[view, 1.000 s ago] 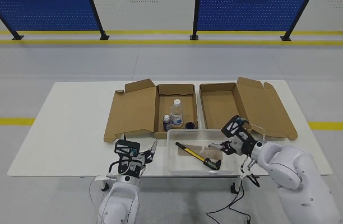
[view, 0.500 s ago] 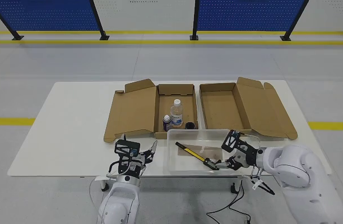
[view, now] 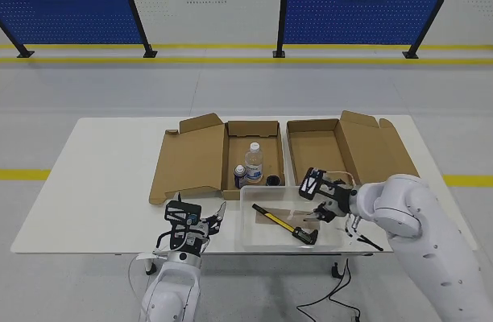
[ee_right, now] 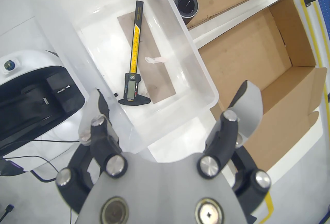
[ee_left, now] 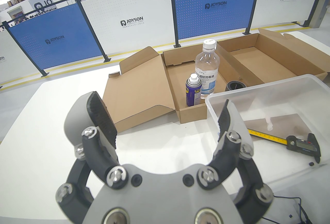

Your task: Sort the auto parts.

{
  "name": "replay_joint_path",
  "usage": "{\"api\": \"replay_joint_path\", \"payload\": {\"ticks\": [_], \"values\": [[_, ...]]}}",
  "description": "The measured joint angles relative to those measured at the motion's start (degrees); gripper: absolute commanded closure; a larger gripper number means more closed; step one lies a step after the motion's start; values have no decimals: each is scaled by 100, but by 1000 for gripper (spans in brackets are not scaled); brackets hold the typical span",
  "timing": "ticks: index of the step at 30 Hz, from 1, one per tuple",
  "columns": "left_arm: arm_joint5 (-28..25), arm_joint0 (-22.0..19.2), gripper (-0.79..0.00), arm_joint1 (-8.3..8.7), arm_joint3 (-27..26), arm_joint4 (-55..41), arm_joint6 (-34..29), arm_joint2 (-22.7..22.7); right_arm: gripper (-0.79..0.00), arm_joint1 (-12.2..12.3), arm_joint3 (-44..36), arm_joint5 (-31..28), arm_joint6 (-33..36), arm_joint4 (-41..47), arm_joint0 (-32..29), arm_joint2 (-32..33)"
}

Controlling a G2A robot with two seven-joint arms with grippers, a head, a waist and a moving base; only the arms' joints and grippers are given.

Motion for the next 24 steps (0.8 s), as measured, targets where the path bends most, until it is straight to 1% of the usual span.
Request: {"api": "replay_joint_path", "payload": {"ticks": [5,8,11,15,18,24], "values": [[0,0,-785,0,0,0,0,0,-785,-115,448,393,107,275,590,-546],[0,0,-785,0,0,0,0,0,-785,-179,630,645,114,393,736,-825],[0,0,-785,0,0,0,0,0,-785,-217,730,801,153,307,785,-1056],[0,0,-785,0,0,0,0,0,-785,-255,836,1012,-173,204,696,-1238],[0,0,-785,0,0,0,0,0,-785,-265,888,1079,-384,233,630,-1269],[0,0,-785,0,0,0,0,0,-785,-265,886,1076,-377,239,632,-1265]]}}
